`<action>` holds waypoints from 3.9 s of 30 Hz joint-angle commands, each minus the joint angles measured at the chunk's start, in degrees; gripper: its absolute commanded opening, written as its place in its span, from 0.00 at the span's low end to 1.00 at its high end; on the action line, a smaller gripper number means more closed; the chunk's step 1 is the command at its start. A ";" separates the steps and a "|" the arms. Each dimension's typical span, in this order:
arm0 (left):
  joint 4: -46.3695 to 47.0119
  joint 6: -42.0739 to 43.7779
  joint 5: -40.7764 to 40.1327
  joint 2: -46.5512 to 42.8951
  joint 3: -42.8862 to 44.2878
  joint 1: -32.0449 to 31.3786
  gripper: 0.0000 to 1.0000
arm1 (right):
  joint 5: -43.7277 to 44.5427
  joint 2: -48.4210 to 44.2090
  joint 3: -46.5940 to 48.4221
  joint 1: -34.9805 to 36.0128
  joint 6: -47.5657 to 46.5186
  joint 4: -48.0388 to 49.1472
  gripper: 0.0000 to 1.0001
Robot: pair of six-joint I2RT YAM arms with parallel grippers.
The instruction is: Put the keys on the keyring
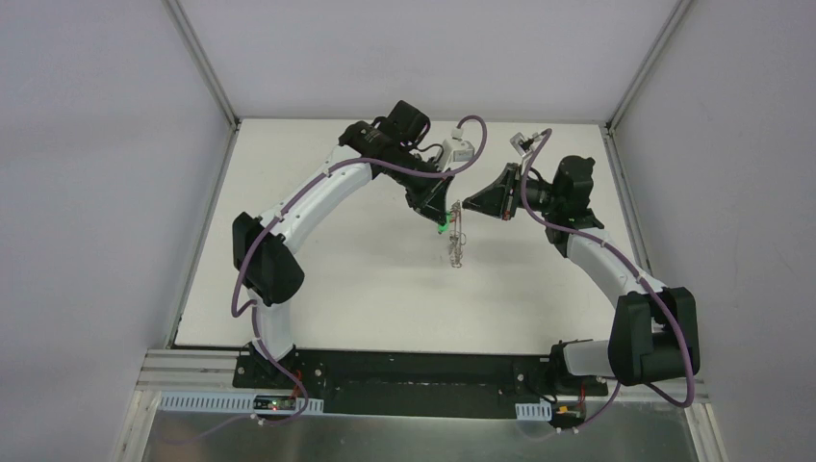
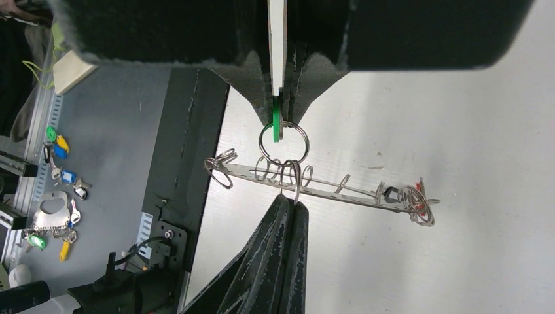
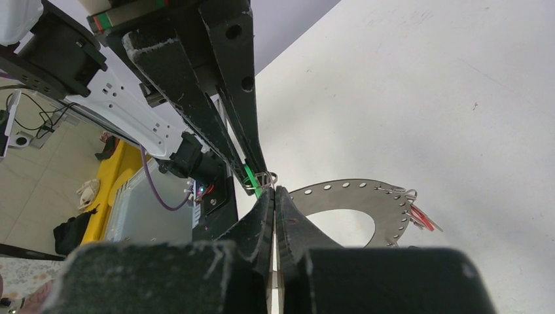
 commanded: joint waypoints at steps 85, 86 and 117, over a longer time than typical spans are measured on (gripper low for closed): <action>-9.45 6.54 2.28 6.36 8.41 -0.64 0.00 | -1.44 0.50 -0.88 -0.68 4.91 8.80 0.00; -9.36 6.54 2.32 6.40 8.41 -0.73 0.00 | -1.40 0.43 -0.83 -0.68 4.91 8.86 0.00; -8.53 6.48 1.73 7.55 8.82 -1.96 0.00 | -1.43 0.21 -1.18 -0.59 5.46 9.87 0.00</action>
